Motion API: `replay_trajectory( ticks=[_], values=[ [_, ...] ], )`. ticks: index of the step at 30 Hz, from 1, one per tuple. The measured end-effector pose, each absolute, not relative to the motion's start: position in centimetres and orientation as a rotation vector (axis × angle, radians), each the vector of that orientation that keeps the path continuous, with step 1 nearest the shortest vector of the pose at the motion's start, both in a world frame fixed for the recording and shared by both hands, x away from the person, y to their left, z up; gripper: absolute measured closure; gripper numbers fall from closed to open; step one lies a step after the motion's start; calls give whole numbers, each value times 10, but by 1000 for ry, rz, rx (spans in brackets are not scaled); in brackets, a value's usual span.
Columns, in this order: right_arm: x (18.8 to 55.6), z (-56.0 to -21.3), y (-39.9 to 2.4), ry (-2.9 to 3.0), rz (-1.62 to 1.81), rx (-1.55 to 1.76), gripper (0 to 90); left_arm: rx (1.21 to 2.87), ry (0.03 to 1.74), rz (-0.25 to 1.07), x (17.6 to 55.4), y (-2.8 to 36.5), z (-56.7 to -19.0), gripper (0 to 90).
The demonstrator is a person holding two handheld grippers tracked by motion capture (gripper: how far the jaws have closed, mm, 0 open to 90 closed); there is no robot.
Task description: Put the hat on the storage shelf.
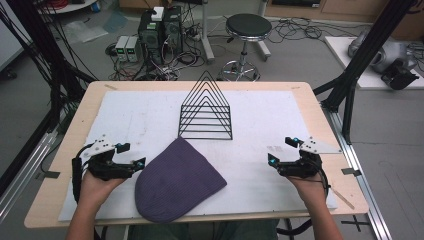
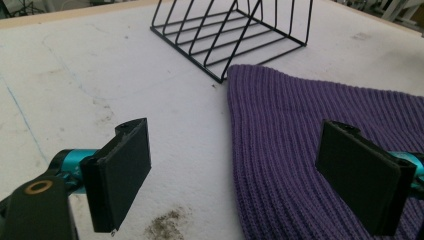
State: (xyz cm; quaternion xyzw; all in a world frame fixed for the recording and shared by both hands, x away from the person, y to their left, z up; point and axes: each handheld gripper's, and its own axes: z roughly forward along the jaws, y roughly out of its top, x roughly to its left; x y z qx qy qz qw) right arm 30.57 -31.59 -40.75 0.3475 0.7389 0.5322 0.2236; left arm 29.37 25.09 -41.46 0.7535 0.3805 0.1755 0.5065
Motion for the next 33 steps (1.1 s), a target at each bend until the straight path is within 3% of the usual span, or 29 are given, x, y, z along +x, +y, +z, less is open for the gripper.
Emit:
replay_trajectory(
  ticks=[23, 33],
  values=[
    [306, -407, -314, 2051, 1470, 943, 59, 1848, 918, 399, 293, 246, -420, 151],
    [306, -407, -312, 2063, 1465, 940, 59, 1905, 936, 343, 292, 239, -435, 192]
  ],
)
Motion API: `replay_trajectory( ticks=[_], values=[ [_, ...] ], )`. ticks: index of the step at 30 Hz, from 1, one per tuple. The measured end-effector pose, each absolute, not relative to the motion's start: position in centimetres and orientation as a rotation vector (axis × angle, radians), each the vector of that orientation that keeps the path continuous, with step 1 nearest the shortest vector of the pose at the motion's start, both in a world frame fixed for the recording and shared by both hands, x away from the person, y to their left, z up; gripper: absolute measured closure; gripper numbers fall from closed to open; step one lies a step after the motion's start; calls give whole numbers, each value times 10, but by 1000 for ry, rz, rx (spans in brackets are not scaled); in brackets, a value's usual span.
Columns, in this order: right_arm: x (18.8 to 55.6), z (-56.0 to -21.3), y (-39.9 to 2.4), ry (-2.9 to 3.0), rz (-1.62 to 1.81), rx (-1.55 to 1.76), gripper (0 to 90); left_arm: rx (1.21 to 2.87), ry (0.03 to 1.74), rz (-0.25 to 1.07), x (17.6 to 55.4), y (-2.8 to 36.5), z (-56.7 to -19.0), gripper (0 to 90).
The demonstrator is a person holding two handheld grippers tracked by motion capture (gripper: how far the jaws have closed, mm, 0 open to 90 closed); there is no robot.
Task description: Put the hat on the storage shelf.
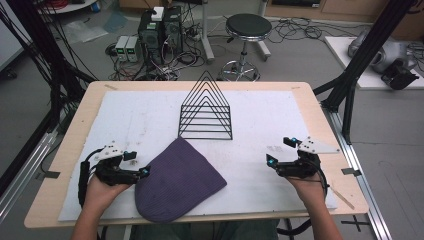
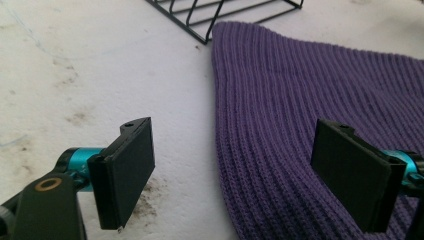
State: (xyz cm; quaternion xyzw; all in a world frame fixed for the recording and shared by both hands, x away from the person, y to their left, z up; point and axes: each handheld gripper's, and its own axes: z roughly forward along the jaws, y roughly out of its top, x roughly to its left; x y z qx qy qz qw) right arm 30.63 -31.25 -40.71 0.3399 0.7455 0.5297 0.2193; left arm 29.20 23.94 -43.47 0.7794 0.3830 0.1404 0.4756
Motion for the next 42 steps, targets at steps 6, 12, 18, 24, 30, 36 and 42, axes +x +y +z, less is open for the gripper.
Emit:
replay_trajectory(
  ticks=[6, 12, 18, 24, 30, 36, 42],
  values=[
    [306, -407, -312, 2058, 1474, 936, 59, 1942, 942, 311, 292, 239, -437, 249],
    [306, -407, -312, 2061, 1471, 934, 59, 2070, 933, 255, 292, 232, -446, 404],
    [305, -406, -311, 2052, 1480, 932, 60, 2068, 864, 236, 289, 231, -448, 713],
    [305, -405, -309, 2055, 1484, 929, 59, 2071, 867, 262, 286, 228, -447, 805],
    [304, -405, -308, 2057, 1486, 930, 60, 2040, 875, 239, 286, 229, -445, 824],
    [303, -405, -309, 2049, 1490, 932, 59, 1990, 864, 258, 285, 231, -441, 823],
    [303, -404, -306, 2053, 1489, 917, 60, 1922, 802, 243, 285, 229, -418, 823]
  ],
)
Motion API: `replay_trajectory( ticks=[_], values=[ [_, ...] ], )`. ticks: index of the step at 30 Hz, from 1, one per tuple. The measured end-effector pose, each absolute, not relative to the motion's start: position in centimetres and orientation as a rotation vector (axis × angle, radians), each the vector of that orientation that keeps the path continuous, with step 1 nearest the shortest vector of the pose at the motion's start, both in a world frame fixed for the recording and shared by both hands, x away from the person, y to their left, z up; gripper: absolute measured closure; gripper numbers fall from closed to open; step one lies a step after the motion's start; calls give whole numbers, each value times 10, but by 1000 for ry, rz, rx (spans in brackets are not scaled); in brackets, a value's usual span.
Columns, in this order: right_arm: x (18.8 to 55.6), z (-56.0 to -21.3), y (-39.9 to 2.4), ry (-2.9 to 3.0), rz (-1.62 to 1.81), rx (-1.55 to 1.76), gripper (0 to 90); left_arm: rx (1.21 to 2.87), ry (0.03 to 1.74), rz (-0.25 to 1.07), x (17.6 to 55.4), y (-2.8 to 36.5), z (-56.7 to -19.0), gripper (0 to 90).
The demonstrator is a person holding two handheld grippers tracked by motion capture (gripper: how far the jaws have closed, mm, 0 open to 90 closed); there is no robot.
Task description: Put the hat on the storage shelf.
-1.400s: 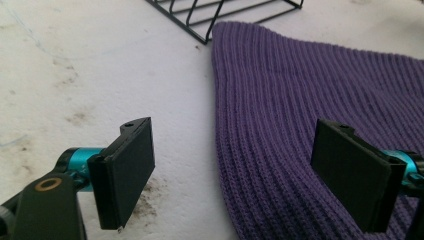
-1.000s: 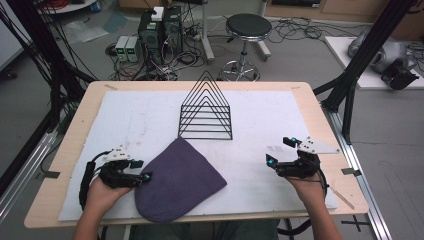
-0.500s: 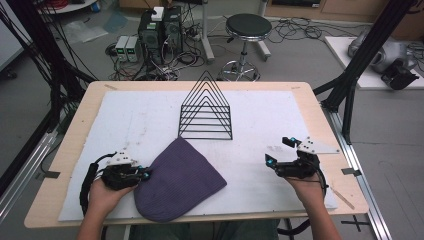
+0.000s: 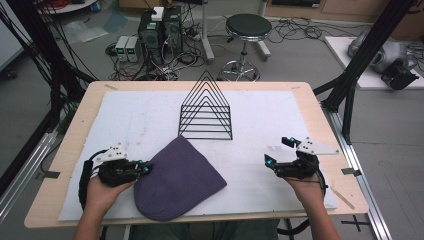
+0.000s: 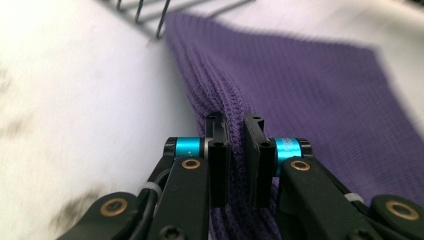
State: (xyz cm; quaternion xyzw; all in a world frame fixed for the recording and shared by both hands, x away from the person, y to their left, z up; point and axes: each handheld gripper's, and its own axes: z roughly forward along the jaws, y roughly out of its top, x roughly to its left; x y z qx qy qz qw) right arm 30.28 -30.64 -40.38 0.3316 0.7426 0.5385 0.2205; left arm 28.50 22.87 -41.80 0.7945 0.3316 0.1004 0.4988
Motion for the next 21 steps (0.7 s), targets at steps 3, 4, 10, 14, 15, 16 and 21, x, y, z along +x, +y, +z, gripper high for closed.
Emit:
replay_trajectory(
  ticks=[3, 4, 10, 14, 15, 16, 21],
  values=[
    [303, -404, -306, 2052, 1494, 922, 59, 1877, 748, 233, 285, 223, -397, 823],
    [303, -404, -306, 2052, 1494, 922, 59, 1865, 732, 230, 285, 221, -391, 823],
    [302, -402, -304, 2053, 1493, 911, 59, 1857, 661, 228, 292, 204, -355, 824],
    [301, -399, -303, 2048, 1502, 907, 59, 1843, 633, 244, 298, 195, -335, 825],
    [300, -398, -302, 2048, 1507, 907, 59, 1832, 620, 249, 300, 191, -325, 825],
    [300, -398, -302, 2048, 1507, 907, 59, 1832, 620, 249, 300, 191, -325, 825],
    [300, -395, -300, 2046, 1536, 892, 59, 1788, 581, 250, 305, 180, -306, 826]
  ],
)
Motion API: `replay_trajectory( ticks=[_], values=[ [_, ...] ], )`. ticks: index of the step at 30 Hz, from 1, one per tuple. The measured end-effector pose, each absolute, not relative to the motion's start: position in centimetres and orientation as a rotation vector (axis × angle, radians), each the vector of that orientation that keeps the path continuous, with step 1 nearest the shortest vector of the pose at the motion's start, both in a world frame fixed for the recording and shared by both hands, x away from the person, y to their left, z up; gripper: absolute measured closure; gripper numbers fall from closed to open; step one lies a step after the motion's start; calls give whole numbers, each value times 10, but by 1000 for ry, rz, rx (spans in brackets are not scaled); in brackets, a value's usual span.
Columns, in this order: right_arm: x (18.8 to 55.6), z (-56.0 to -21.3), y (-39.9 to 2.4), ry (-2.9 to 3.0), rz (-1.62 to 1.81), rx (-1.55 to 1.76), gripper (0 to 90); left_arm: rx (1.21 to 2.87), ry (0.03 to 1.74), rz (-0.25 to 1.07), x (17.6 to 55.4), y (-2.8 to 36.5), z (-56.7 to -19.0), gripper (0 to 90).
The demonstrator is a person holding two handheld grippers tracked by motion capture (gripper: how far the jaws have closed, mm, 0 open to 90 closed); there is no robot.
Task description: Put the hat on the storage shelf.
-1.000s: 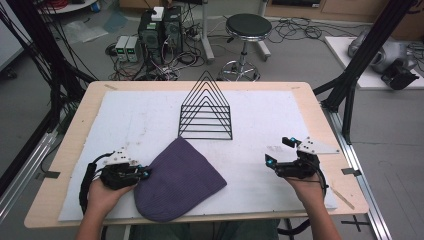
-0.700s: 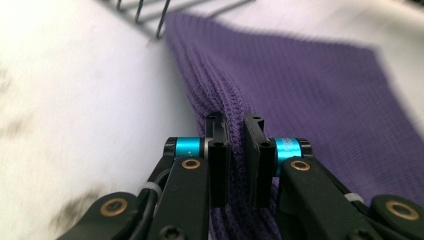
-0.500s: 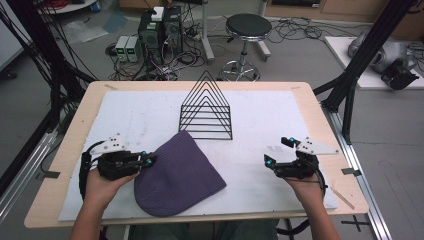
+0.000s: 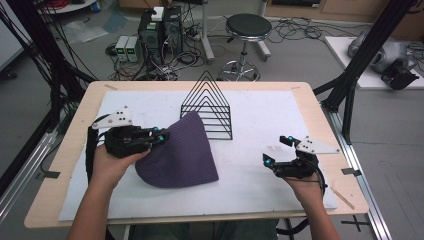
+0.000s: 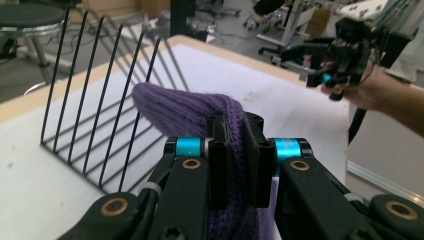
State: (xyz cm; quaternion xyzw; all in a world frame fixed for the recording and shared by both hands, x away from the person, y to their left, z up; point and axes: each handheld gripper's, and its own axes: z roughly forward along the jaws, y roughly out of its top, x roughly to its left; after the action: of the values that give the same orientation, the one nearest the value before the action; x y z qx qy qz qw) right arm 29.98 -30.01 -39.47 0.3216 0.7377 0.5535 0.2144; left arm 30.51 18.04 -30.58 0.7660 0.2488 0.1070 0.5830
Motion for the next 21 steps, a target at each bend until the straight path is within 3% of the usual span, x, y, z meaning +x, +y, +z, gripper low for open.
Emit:
replay_trajectory(
  ticks=[8, 21],
  values=[
    [297, -389, -291, 2061, 1532, 837, 59, 1748, 533, 270, 313, 160, -274, 826],
    [292, -388, -273, 2101, 1552, 743, 59, 1727, 525, 239, 315, 146, -263, 826]
  ],
)
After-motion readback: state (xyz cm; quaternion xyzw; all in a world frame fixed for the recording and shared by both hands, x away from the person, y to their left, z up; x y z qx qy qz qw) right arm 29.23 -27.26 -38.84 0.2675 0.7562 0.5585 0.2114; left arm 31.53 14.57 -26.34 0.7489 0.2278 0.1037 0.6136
